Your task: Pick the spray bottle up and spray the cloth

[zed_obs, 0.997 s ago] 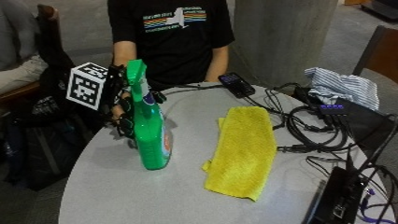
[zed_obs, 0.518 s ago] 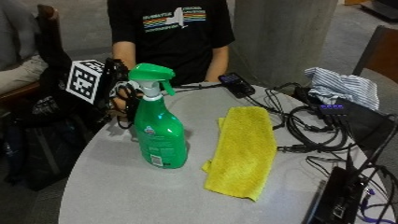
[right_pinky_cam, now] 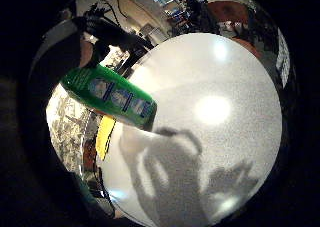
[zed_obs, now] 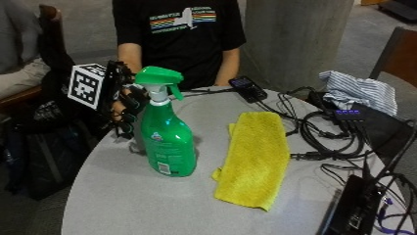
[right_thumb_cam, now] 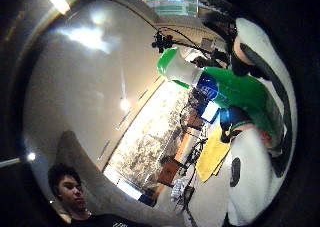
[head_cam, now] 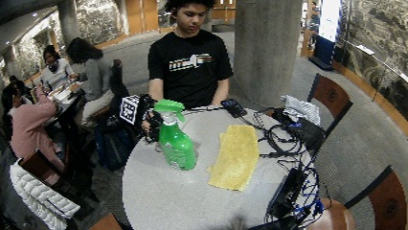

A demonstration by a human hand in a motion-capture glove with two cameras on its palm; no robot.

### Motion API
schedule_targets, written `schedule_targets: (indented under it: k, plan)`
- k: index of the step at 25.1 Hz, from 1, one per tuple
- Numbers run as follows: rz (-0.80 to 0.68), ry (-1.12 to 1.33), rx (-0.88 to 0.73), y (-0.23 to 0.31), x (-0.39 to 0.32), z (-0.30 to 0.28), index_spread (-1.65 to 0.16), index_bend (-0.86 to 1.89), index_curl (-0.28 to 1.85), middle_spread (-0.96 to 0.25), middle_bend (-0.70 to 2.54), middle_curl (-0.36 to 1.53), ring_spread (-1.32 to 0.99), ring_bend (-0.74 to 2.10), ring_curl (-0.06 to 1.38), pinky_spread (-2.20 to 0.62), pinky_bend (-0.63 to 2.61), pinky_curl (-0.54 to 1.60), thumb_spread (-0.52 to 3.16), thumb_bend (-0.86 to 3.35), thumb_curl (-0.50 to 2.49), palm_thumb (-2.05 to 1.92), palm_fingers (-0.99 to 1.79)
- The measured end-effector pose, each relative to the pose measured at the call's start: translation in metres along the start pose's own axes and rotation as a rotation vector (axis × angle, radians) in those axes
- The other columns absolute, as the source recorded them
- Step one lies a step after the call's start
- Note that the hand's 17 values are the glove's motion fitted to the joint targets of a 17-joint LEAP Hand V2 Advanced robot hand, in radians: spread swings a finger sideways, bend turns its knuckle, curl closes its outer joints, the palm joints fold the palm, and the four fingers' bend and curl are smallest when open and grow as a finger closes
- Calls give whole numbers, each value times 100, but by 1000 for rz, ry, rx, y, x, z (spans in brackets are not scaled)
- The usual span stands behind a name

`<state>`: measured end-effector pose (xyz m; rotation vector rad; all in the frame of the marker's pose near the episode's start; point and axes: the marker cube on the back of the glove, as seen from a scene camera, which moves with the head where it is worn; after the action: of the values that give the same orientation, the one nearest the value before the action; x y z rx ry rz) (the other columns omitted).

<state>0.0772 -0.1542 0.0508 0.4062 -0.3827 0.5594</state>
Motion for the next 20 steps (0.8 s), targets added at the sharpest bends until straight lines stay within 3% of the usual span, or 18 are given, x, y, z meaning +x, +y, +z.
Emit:
schedule_targets:
  k: [6, 20]
  plan:
    - [25, 10, -118, 0, 0, 5, -27, 7, 35, 0, 22, 46, 0, 27, 41, 11, 53, 42, 73, -6, 52, 101, 47]
    - [29, 53, -212, -17, 0, 19, -32, 13, 28, 8, 19, 40, 6, 23, 33, 28, 50, 36, 88, -4, 44, 85, 34]
